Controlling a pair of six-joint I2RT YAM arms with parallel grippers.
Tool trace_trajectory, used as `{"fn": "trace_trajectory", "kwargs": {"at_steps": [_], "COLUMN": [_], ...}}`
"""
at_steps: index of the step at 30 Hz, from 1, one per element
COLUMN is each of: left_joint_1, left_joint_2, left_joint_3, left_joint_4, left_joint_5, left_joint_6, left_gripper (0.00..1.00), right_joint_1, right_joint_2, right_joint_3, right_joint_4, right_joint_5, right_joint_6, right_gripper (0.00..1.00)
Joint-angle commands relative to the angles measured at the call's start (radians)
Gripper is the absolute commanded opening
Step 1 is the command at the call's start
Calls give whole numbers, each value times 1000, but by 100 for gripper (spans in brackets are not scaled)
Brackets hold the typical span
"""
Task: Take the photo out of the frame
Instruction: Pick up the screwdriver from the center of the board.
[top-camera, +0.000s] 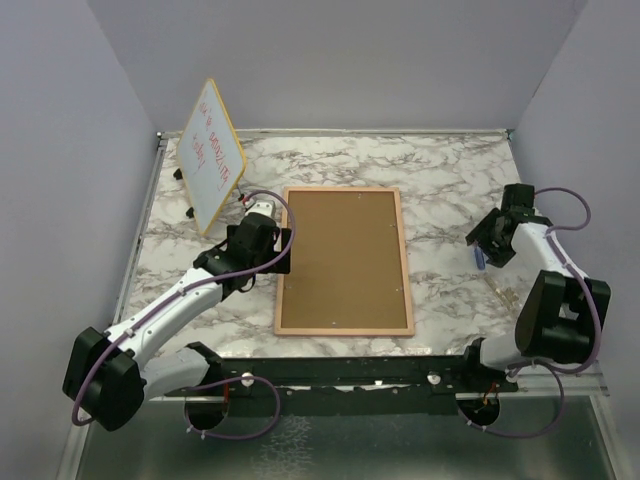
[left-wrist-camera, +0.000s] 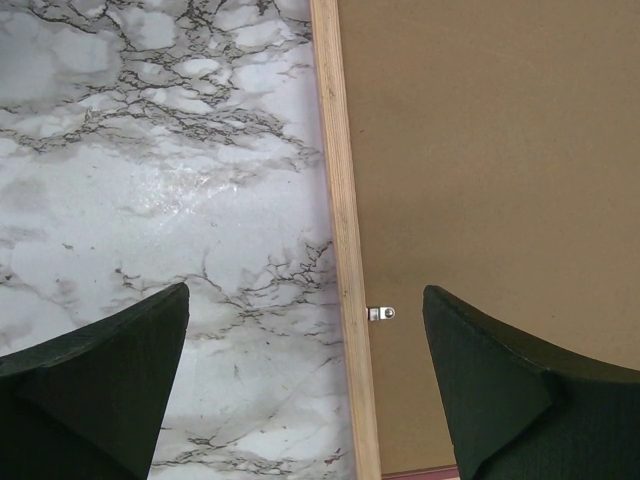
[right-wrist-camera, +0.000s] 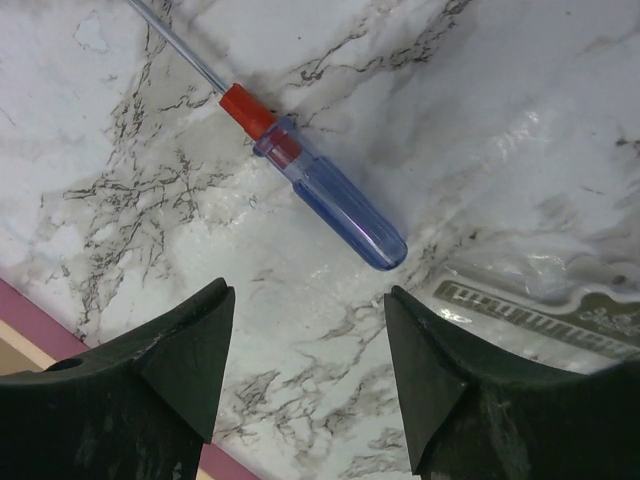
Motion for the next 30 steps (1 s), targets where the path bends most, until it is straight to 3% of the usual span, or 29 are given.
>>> {"fn": "trace_trajectory", "kwargs": {"at_steps": [1, 5, 19, 30], "left_joint_1": [-3, -3, -3, -3], "left_joint_2": [35, 26, 38, 25], "left_joint_3": [3, 3, 0, 4], "left_joint_4": [14, 15, 13, 10], "left_joint_5": [24, 25, 17, 5], "left_joint_6": [7, 9, 16, 13], "left_gripper": [99, 99, 99, 99], "right_joint_1": [-8, -8, -14, -16], "right_joint_2": [79, 163, 221, 248], "right_joint_3": [17, 65, 180, 97], "right_joint_4": [78, 84, 14, 79], "right_joint_5": [-50, -33, 54, -6], "right_joint_6": [-65, -82, -125, -137], "right_gripper": [65, 60, 61, 56]}}
